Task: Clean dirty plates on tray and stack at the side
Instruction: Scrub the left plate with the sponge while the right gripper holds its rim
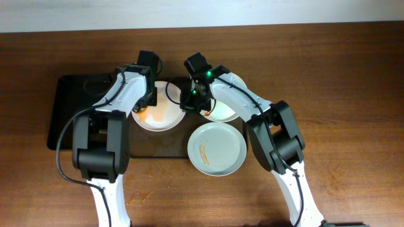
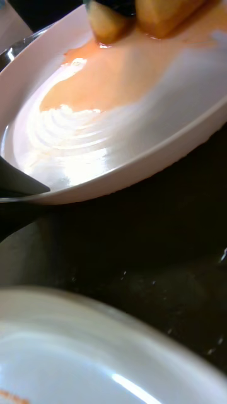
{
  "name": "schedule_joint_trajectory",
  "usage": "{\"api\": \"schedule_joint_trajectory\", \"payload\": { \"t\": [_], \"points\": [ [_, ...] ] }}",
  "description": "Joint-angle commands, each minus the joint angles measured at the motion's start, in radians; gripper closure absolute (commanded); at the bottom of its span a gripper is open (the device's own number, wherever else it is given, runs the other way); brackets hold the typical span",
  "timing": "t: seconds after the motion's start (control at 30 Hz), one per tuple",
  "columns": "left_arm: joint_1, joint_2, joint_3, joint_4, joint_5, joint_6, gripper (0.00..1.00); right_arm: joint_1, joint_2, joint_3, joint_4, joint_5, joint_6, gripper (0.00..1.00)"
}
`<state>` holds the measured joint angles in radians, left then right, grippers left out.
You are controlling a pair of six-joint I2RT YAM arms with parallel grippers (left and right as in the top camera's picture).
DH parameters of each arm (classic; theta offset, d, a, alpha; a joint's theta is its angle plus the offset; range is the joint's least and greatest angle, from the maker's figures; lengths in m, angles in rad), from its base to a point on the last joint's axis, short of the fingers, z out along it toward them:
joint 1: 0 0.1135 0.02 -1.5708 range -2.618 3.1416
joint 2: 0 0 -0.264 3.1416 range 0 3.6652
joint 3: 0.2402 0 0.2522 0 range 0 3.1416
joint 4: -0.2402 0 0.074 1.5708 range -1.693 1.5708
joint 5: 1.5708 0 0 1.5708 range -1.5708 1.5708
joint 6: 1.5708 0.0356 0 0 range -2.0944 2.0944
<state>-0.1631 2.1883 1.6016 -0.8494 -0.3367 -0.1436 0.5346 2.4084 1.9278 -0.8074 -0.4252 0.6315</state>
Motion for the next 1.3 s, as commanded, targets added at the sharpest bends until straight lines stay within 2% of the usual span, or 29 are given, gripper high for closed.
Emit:
{"api": "schedule_joint_trajectory", "payload": {
  "t": [0.0,0.1,0.17,0.3,0.37,0.43,0.53,0.63,0.73,0.87,0.97,1.0,1.1,1.13,1.27],
  "points": [
    [0.016,0.037,-0.009,-0.071,0.426,0.252,0.99,-0.002,0.016,-0.003,-0.014,0.009,-0.018,0.96],
    [0.018,0.037,-0.009,-0.080,0.637,0.334,0.99,0.009,0.016,-0.003,-0.024,0.002,-0.018,0.96],
    [0.027,0.037,-0.009,-0.004,0.663,0.318,0.99,0.034,0.017,-0.004,-0.030,-0.006,-0.018,0.96],
    [0.053,0.037,-0.009,0.176,0.648,0.186,0.99,0.048,0.020,-0.004,-0.035,-0.006,-0.018,0.96],
    [0.061,0.037,-0.009,0.244,0.491,0.084,0.99,0.048,0.022,-0.005,-0.035,-0.006,-0.018,0.96],
    [0.061,0.037,-0.009,0.212,0.346,0.053,0.99,0.047,0.022,-0.005,-0.037,-0.005,-0.018,0.96],
    [0.061,0.037,-0.009,0.057,0.192,0.045,0.99,0.047,0.022,-0.005,-0.036,-0.005,-0.017,0.96],
    [0.061,0.037,-0.009,-0.074,0.029,-0.051,0.99,0.047,0.022,-0.005,-0.034,-0.005,-0.017,0.96],
    [0.061,0.037,-0.005,-0.150,-0.073,-0.103,0.99,0.046,0.022,-0.005,-0.035,-0.005,-0.017,0.96],
    [0.061,0.037,0.032,-0.237,-0.078,-0.103,0.99,0.045,0.022,-0.005,-0.034,-0.005,-0.018,0.96],
    [0.061,0.037,0.049,-0.326,0.034,-0.080,0.99,0.032,0.022,-0.005,-0.034,-0.006,-0.018,0.96],
    [0.061,0.037,0.049,-0.320,0.245,0.022,0.99,0.026,0.022,-0.005,-0.034,-0.006,-0.017,0.96],
    [0.061,0.037,0.049,-0.290,0.554,0.190,0.99,0.025,0.022,-0.005,-0.034,-0.010,-0.018,0.96],
    [0.061,0.037,0.049,-0.277,0.603,0.210,0.99,0.025,0.022,-0.005,-0.035,-0.010,-0.018,0.96],
    [0.062,0.037,0.049,-0.162,0.637,0.200,0.99,0.025,0.022,-0.005,-0.038,-0.009,-0.018,0.96]
  ]
}}
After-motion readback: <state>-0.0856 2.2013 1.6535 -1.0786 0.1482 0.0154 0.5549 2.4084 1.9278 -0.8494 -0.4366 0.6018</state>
